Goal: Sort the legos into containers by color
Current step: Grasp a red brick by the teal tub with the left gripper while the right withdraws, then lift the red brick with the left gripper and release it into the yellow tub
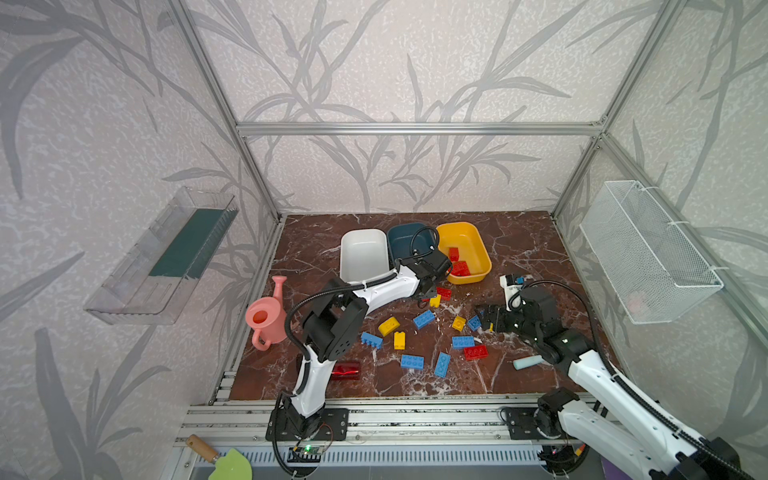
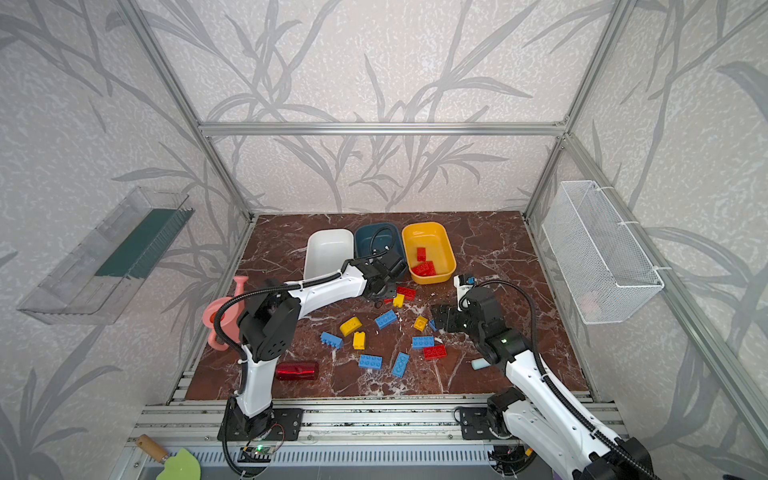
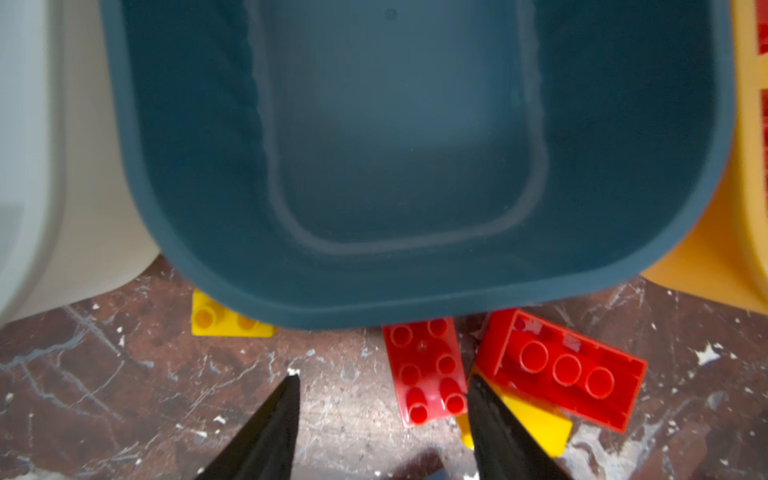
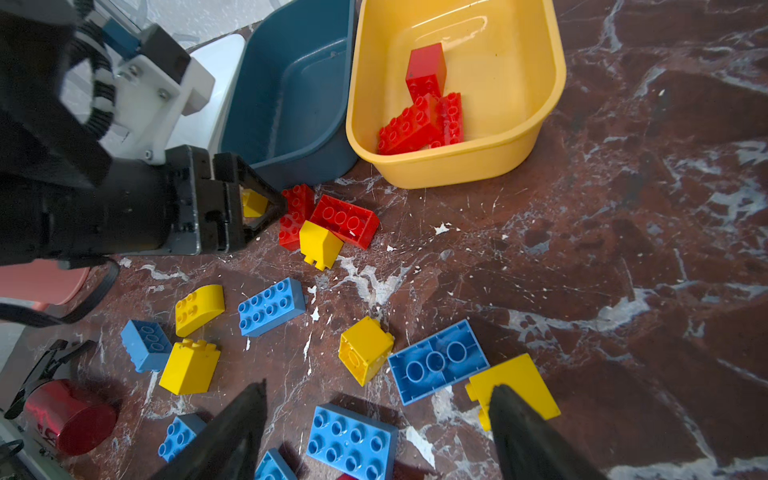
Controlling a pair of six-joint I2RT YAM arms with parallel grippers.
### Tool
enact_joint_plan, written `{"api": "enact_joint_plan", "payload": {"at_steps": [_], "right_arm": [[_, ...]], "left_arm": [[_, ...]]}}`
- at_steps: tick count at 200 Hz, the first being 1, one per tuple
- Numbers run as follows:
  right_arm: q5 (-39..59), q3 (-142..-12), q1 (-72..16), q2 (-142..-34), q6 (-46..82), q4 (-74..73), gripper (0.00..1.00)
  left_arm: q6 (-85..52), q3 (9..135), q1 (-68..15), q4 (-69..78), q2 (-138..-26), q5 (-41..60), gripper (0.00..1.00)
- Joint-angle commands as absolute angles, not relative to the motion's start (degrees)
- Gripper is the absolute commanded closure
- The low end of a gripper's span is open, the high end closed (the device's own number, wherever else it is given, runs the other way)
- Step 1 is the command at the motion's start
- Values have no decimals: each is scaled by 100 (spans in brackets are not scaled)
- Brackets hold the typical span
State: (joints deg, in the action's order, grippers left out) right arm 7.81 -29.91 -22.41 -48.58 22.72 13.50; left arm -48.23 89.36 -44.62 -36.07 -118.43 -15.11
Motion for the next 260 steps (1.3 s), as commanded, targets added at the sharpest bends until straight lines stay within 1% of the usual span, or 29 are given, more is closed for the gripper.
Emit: {"api": "enact_joint_plan", "payload": {"at_steps": [1,46,72,119,153,186,208,260], "right_arm": [[853,-2993,-2276,-4791,2316,1237,16],[844,-2961,-2275,-4733,2312,1252,16],[836,-2956,-2276,-4729,2303,1262,16],[800,-2966,-2276,-4731,2276,1285,16],[776,-2971,-2276,-4711,2254,1315,16],[731,-2986,-2285,-4676,2228,1379,16],[721,-3005,-2283,-4650,2217,1405,16],[755,-2964,-2294,-4649,2272,1340,16]], "left_arm": [[-4964,9135,-4474,-3895,-12057,-1673,36],[-4978,9255,-4474,-3866,-12315,-1612,36],[-4978,9263,-4474,-3830,-12431,-1545,46],[-4999,9185,-4474,-3760,-12500,-1523,46],[-5000,9106,-4474,-3724,-12427,-1521,57],[-4951,8961,-4474,-3687,-12234,-1488,72],[-4909,8857,-4481,-3727,-12043,-1452,74],[-4700,8808,-4601,-3943,-11318,-1491,74]]}}
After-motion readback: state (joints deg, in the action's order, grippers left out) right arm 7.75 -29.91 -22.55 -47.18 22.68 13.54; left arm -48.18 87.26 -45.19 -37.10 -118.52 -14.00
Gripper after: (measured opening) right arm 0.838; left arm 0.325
